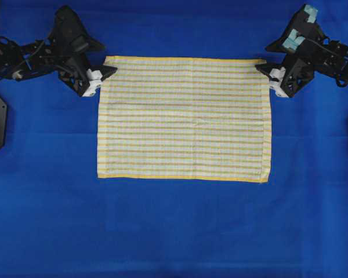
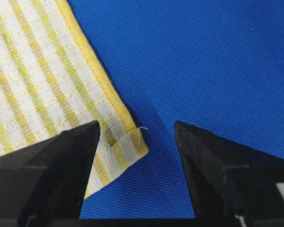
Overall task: Fold the yellow towel.
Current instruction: 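Grasp the top-left and top-right towel corners with both grippers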
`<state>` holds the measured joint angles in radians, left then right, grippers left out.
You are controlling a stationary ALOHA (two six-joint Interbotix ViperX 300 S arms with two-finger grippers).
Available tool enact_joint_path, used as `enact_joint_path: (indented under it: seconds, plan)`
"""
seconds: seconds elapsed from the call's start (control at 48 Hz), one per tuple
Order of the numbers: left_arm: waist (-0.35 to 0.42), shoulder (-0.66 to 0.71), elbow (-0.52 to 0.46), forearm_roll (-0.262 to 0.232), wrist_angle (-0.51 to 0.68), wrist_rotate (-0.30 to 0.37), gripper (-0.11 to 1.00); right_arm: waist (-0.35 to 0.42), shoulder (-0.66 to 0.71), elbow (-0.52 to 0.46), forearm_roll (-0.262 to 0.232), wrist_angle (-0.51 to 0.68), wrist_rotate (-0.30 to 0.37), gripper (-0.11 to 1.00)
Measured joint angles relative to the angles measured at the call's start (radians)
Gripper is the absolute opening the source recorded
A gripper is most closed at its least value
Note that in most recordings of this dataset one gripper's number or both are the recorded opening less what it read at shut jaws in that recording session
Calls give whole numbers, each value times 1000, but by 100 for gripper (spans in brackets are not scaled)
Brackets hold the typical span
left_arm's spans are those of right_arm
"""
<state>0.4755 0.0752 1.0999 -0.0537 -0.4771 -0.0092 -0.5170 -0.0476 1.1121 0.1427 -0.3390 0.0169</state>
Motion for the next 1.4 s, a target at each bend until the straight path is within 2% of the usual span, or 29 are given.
enact_joint_path:
  seconds: [0.083, 0.146, 0.354, 0.396, 0.438, 0.729, 1.105, 1.396]
  plan:
    - [0, 12, -11, -2, -3, 0, 74, -2, 20, -2, -2, -2, -2, 61]
    - [5, 18, -14, -2, -9, 0, 67, 0, 29, -2, -2, -2, 2, 54]
    - [3, 34, -26, -5, -2, 0, 18, 2, 57, -9, -2, -23, 0, 6]
    - [-2, 34, -29, -5, 2, 0, 9, 2, 58, -9, -3, -28, 0, 4]
    - [-3, 34, -29, -5, 5, 0, 5, 2, 58, -9, -3, -31, -3, 4]
    - [-3, 28, -29, -5, 12, 2, 5, 2, 52, -9, -3, -35, -9, 4]
    - [-8, -54, -20, -5, 52, 3, 5, -14, -58, -8, -2, -8, -17, 4]
    - [-11, -92, -18, -5, 67, 5, 5, -15, -75, -2, -3, 9, -15, 4]
